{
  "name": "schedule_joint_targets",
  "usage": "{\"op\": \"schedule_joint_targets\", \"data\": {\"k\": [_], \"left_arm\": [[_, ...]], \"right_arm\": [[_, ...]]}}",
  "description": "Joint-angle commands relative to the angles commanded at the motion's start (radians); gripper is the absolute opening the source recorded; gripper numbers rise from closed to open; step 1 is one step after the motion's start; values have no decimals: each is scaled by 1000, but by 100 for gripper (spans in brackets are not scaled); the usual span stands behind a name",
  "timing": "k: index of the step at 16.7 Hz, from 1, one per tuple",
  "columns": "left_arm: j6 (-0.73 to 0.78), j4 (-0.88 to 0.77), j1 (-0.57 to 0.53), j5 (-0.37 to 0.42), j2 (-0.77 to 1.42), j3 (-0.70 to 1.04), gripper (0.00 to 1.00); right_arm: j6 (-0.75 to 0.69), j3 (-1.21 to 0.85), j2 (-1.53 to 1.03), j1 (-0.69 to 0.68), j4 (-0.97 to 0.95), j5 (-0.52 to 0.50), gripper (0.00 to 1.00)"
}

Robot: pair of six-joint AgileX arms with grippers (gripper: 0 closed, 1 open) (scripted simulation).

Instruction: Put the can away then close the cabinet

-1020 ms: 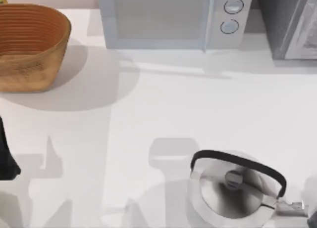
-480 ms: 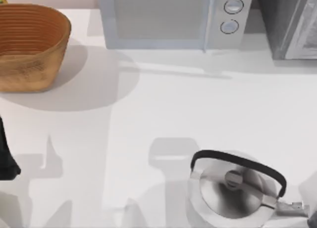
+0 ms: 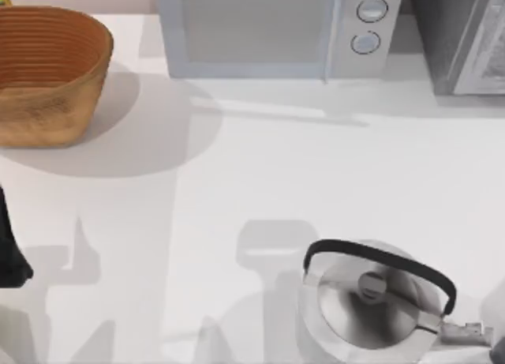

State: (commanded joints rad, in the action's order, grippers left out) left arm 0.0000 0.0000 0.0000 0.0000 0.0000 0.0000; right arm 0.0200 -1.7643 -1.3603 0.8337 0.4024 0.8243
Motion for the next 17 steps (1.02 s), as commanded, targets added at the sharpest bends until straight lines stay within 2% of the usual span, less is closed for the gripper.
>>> {"op": "schedule_joint_targets", "data": {"k": [3, 9, 12, 14, 17], "left_arm": [[0, 0, 0, 0, 0, 0, 100], [0, 0, 0, 0, 0, 0, 100], [0, 0, 0, 0, 0, 0, 100], [0, 0, 0, 0, 0, 0, 100], [0, 0, 0, 0, 0, 0, 100]], "right_arm": [[1, -9, -4, -221, 13, -223, 100], [10, -11, 23, -785, 23, -785, 100], [10, 3, 44, -1032, 26, -1030, 100], [7, 17, 55, -1154, 30, -1151, 100], [2, 36, 63, -1255, 36, -1253, 100]]}}
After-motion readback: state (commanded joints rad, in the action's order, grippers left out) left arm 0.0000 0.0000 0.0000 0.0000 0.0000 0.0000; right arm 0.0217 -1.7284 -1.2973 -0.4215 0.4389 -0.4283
